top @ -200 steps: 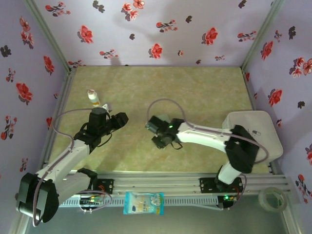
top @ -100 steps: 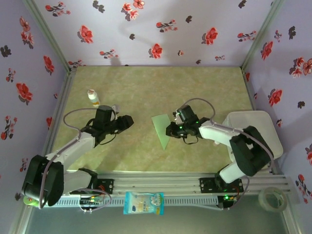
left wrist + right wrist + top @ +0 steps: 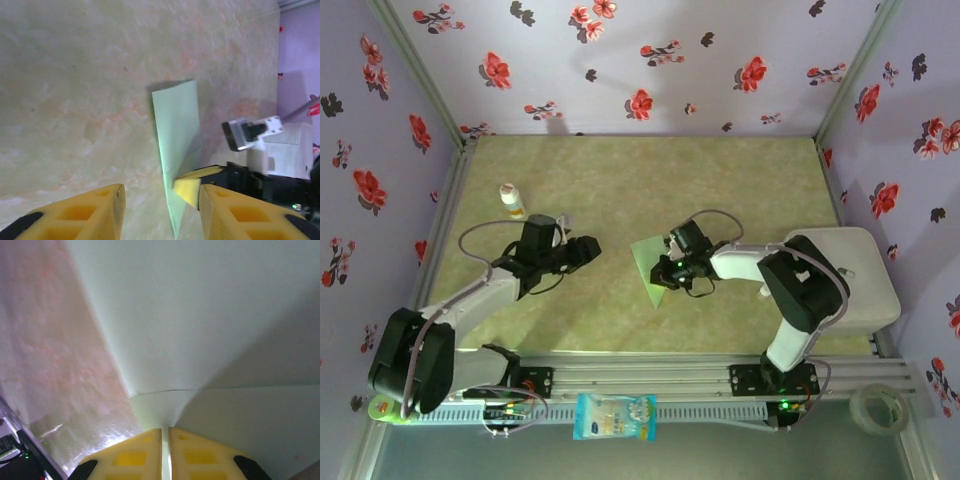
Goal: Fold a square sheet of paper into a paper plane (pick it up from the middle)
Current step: Move the paper to the center of the table.
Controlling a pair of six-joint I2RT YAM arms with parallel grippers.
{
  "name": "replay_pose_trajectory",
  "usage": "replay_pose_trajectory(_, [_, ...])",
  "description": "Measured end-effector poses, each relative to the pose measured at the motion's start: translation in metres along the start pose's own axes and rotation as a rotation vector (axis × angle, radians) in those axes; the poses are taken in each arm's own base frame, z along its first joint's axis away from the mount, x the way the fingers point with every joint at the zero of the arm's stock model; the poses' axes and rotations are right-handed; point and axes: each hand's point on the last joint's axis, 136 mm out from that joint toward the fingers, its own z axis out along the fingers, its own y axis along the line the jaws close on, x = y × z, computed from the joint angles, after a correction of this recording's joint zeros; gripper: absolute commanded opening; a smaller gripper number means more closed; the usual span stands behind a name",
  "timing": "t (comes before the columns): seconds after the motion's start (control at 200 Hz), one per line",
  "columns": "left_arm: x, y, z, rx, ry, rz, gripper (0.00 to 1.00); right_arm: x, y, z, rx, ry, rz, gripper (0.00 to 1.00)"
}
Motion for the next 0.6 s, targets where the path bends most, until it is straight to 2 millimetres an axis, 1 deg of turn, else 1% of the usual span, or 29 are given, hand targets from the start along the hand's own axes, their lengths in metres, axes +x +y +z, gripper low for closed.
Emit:
replay_pose_trajectory(0.155, [0.008,-0.008,0.011,0.031,0.034,0.0,0.36,0.003,0.01,0.008,-0.001,-0.01,0.003,0.11])
replay_pose_trajectory(0.29, [0.016,-0.008,0.023,0.027,0.07,-0.014,0.3,0.004,0.017,0.014,-0.003,-0.028,0.013,0.11])
replay_pose_trajectory(0.34, [0.017,-0.008,0.028,0.024,0.082,-0.018,0.3,0.004,0.019,0.016,-0.002,-0.034,0.022,0.11])
replay_pose_trajectory(0.495, [0.016,-0.011,0.044,0.022,0.1,-0.026,0.26,0.004,0.019,0.017,0.012,-0.057,0.052,0.11])
replay_pose_trajectory(0.6, [0.014,-0.008,0.054,0.016,0.106,-0.04,0.23,0.003,0.021,0.018,0.029,-0.08,0.049,0.11])
